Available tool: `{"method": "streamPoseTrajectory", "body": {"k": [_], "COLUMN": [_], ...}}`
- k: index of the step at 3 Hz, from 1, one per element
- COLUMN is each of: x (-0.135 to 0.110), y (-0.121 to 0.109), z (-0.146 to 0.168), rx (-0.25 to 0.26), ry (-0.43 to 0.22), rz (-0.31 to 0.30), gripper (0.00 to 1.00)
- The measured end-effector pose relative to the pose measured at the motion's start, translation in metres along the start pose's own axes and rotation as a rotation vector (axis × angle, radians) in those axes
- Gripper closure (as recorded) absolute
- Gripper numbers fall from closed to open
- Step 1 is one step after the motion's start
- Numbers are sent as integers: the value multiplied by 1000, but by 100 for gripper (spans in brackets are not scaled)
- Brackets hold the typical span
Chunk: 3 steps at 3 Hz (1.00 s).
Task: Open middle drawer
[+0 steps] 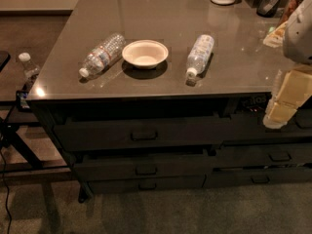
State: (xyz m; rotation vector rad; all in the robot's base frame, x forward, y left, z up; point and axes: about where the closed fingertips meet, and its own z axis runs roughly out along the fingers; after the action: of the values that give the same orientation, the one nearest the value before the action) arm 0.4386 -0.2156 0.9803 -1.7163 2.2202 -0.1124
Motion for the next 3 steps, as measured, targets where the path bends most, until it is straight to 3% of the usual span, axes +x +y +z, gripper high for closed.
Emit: {"method": "streamPoseTrajectory", "body": {"k": [1,2,3], "x": [-1,-4,-12], "y": [1,22,56], "z": [0,25,75], "rx": [7,-37,-118], "ry": [-2,-7,-18], "rz": [-1,-29,-77], "gripper": [0,0,0]}}
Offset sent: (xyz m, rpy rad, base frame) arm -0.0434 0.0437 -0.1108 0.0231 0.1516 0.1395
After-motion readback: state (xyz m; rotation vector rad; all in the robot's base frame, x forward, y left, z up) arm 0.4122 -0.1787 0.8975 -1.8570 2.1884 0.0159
